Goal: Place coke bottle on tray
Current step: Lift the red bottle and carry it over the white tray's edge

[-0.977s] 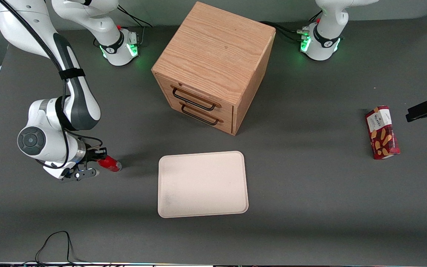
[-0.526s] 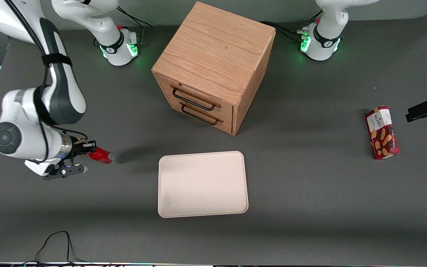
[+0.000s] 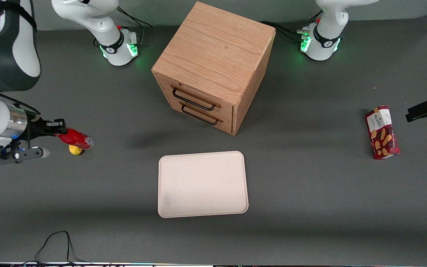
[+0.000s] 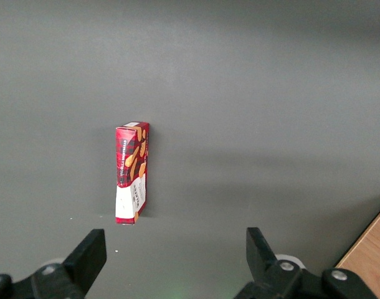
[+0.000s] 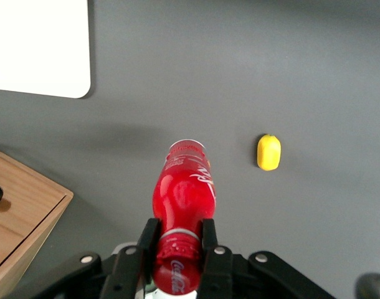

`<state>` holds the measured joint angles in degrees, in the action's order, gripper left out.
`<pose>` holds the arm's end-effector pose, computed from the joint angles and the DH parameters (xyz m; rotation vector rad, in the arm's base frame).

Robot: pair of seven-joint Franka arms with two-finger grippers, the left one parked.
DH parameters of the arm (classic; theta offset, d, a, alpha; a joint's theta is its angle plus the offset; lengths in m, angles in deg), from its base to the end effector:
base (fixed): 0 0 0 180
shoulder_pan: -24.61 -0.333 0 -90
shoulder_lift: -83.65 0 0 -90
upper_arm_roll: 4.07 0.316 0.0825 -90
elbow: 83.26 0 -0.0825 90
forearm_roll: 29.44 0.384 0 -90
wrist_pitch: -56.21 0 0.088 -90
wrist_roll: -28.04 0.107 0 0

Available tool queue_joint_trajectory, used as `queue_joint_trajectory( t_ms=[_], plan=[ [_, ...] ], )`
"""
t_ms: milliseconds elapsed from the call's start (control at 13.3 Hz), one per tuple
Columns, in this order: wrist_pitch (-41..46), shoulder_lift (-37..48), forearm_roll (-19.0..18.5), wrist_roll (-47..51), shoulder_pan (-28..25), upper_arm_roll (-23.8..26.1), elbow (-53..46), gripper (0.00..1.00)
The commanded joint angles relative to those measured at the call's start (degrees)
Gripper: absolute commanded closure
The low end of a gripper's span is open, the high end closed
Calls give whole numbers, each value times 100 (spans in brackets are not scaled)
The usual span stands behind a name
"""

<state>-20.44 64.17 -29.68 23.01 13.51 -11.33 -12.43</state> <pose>0.6249 0.0556 0.5605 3.0662 0.2404 -0.3649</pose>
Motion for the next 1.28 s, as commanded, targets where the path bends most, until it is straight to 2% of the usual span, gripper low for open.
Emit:
queue_joint_trajectory(
  t_ms=[0, 225, 301, 526, 902, 1202],
  plan=[
    [221, -152, 41, 220, -7, -21, -386, 100],
    [282, -528, 67, 475, -59, 75, -815, 100],
    [282, -835, 189, 720, -60, 249, -1130, 100],
    [125, -1907, 208, 1650, -60, 917, -2045, 100],
    [-1368, -2752, 156, 1803, -68, 1472, -2240, 100],
    [-2071, -3104, -64, 2154, -358, 1455, -2276, 100]
  ],
)
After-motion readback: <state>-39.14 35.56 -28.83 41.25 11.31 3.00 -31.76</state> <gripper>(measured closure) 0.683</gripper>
